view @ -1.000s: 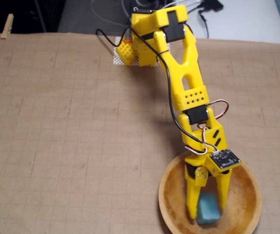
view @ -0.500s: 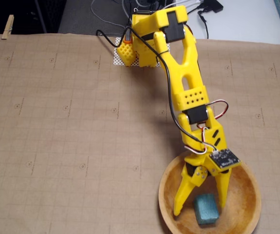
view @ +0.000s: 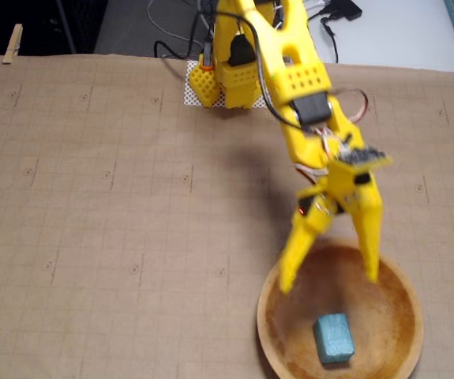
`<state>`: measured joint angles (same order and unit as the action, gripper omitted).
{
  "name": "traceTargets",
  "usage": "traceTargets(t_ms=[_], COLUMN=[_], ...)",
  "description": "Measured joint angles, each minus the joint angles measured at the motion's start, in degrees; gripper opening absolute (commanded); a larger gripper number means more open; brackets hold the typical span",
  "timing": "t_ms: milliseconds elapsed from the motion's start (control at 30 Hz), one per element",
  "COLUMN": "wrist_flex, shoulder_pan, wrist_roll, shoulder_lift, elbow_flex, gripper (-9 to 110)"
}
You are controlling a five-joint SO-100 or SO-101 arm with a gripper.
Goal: Grasp a blue block and put it in the bowl.
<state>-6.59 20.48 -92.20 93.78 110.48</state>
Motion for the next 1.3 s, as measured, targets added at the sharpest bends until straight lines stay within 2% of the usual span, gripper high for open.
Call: traceTargets(t_ms=[767,1000,1100,1300], wrist_flex=[-0.44,-11.51,-18.02,-27.33], shoulder_pan=[-10.11,-10.99,-12.22,-13.97], wrist_roll=[0.00,0.00,0.00,0.00], shoulder_lift=[43.77,49.31,51.06,54.67], elbow_flex=[27.60,27.86,26.37,23.82], gripper=[45,45,40,22])
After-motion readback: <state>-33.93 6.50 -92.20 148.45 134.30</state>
